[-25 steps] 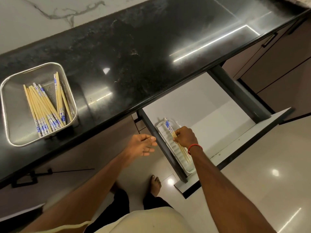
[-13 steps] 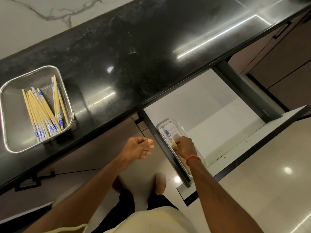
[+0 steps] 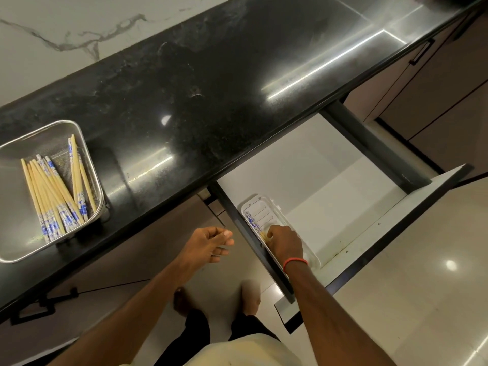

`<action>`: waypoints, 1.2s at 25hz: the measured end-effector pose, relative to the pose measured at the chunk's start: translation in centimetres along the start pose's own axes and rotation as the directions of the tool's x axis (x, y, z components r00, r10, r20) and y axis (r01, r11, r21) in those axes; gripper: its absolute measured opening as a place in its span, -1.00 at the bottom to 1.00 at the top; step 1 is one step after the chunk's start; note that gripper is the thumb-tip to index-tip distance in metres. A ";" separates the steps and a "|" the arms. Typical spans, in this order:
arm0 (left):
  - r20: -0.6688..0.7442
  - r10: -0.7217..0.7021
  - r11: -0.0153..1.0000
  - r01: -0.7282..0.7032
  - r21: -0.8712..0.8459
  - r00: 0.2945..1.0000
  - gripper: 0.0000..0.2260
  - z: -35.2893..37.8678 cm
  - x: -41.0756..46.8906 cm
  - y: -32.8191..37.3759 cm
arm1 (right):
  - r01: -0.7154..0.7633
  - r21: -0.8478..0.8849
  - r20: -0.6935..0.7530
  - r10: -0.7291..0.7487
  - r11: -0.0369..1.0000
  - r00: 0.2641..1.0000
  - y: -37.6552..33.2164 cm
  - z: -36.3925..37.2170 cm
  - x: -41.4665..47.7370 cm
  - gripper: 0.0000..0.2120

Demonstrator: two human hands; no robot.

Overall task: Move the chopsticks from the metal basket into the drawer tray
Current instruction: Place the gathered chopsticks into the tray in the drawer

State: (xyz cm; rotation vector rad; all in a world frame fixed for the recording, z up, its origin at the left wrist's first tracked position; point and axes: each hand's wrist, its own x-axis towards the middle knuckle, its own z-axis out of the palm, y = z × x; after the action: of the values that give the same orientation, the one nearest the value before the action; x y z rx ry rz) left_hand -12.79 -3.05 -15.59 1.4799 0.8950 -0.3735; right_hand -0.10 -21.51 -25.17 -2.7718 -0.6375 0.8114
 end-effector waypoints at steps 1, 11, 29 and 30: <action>-0.002 -0.002 1.000 0.002 0.002 1.000 -0.78 0.0 0.0 0.0 | 0.001 -0.013 0.002 -0.001 1.000 1.000 -0.1 0.0 0.0 -0.85; -0.007 -0.016 1.000 0.016 0.012 1.000 -0.79 -0.6 -0.5 -0.2 | -0.021 0.025 -0.017 0.022 0.999 1.000 -0.1 0.2 0.2 -0.84; -0.035 0.015 1.000 -0.015 -0.023 0.999 -0.74 -3.4 -1.3 0.7 | 0.022 -0.104 0.007 -0.022 0.994 1.000 -0.7 -0.1 -0.4 -0.82; -0.037 0.023 0.999 -0.024 -0.024 0.999 -0.74 -3.6 -1.5 0.9 | 0.023 -0.117 -0.007 -0.024 0.993 1.000 -0.8 -0.4 -0.5 -0.82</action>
State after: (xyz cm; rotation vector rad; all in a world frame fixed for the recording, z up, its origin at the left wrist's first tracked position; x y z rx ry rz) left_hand -14.11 0.02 -13.40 1.4778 0.9072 -0.3183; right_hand -0.60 -21.03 -24.37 -2.8642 -0.7374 0.7819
